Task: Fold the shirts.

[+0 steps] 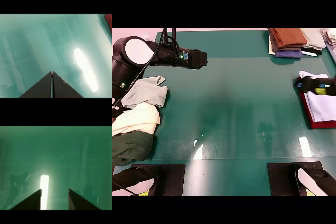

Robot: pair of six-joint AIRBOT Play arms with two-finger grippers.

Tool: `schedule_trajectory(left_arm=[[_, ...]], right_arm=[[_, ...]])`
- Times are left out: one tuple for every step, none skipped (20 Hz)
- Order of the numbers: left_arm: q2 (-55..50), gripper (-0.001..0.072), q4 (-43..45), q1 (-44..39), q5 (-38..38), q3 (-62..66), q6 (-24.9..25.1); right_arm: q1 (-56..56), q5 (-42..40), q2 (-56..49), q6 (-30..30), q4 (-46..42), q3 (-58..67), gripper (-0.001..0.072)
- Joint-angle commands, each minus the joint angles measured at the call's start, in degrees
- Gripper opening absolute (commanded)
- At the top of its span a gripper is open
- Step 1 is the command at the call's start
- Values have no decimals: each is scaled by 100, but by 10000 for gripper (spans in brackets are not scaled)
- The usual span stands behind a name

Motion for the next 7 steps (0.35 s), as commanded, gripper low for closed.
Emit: schedule_trajectory(left_arm=[[0,25,0,0,-2,2,-4],[0,24,0,0,-4,2,-4],[0,25,0,0,-4,2,-4],[0,24,0,0,-2,2,-4],[0,25,-2,0,-4,2,-4],[0,25,0,0,-4,2,-4],[0,25,-2,0,-4,2,-4]], right_arm=[[1161,-61,-210,-2,-17,4,160],[1333,-70,-267,0,-13,4,18],[1471,-81,-326,0,-13,4,16],[1561,-74,-369,0,-11,4,16],[1622,-70,-402,0,-7,4,16],[1668,-68,-422,0,-4,4,16],[1681,-68,-420,0,-4,4,16]])
